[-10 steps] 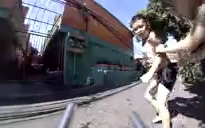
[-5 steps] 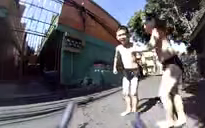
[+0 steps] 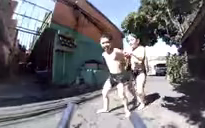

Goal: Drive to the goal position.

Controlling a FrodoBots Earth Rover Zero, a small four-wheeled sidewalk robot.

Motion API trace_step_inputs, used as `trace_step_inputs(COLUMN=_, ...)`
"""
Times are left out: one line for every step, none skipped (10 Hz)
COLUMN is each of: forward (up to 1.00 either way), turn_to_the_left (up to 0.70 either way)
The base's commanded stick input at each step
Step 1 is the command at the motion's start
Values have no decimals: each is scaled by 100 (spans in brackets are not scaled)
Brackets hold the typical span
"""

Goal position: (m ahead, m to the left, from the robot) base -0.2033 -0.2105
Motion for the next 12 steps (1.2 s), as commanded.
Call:
trace_step_inputs(forward=0, turn_to_the_left=-100)
trace_step_inputs(forward=0, turn_to_the_left=-100)
trace_step_inputs(forward=0, turn_to_the_left=-100)
trace_step_inputs(forward=0, turn_to_the_left=-100)
trace_step_inputs(forward=0, turn_to_the_left=-100)
trace_step_inputs(forward=0, turn_to_the_left=-100)
trace_step_inputs(forward=0, turn_to_the_left=-89)
trace_step_inputs(forward=0, turn_to_the_left=31)
trace_step_inputs(forward=0, turn_to_the_left=16)
trace_step_inputs(forward=0, turn_to_the_left=0)
trace_step_inputs(forward=0, turn_to_the_left=0)
trace_step_inputs(forward=0, turn_to_the_left=0)
